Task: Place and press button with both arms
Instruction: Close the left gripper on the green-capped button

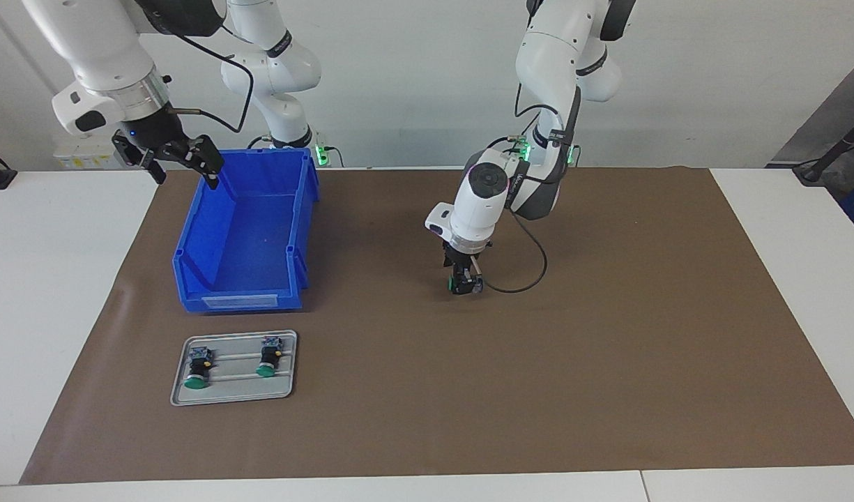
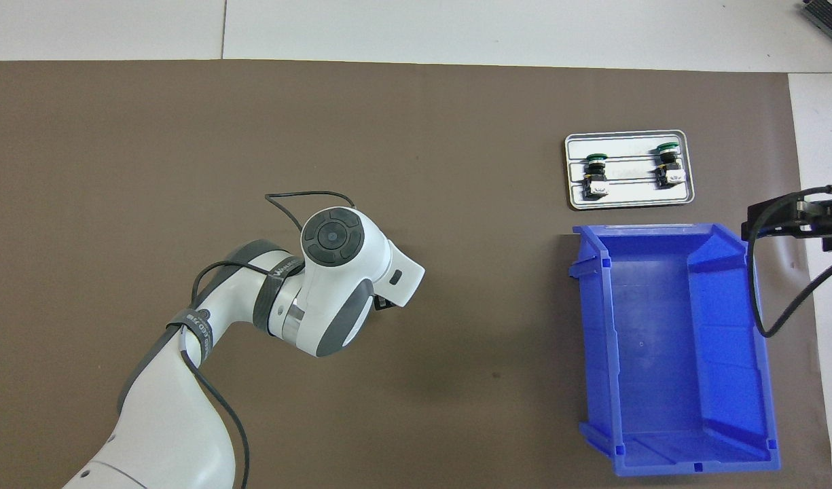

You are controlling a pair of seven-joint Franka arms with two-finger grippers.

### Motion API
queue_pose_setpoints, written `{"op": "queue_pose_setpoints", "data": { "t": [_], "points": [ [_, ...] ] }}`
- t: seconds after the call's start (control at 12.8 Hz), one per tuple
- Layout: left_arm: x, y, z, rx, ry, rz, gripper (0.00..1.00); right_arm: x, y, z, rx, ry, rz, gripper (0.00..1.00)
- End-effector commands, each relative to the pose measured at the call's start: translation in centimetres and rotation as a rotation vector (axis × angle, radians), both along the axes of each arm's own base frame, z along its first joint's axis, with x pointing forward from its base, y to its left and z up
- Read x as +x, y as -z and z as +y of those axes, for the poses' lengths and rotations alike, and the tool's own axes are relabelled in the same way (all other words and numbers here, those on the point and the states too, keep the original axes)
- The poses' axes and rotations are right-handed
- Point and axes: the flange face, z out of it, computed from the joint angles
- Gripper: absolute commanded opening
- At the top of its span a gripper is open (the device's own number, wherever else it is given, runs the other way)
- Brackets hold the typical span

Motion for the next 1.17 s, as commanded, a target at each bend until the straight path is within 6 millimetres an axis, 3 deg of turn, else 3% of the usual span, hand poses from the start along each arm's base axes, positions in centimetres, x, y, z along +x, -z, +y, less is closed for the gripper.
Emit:
{"op": "queue_pose_setpoints", "data": {
  "t": [0.0, 0.23, 0.47, 0.62, 0.86, 1.09],
  "points": [
    [1.0, -1.0, 0.4, 0.009, -0.003, -0.050, 0.00, -0.7, -0.1, 0.7, 0.019, -0.032, 0.006, 1.00],
    [2.2, -2.7, 1.0, -0.005, -0.021, -0.077, 0.00, -0.7, -0.1, 0.7, 0.019, -0.032, 0.006, 1.00],
    [3.7, -5.8, 4.3, -0.045, -0.114, -0.096, 0.00, -0.7, -0.1, 0.7, 0.019, -0.032, 0.006, 1.00],
    [4.4, -6.3, 7.4, -0.126, -0.231, -0.038, 0.00, -0.6, -0.2, 0.7, 0.019, -0.032, 0.005, 1.00],
    [5.1, -5.4, 12.4, -0.292, -0.307, 0.042, 0.00, -0.7, -0.1, 0.7, 0.019, -0.032, 0.006, 1.00],
    [3.2, -3.0, 17.7, -0.501, -0.343, 0.068, 0.00, -0.6, -0.2, 0.6, 0.019, -0.031, 0.005, 1.00]
  ]
}}
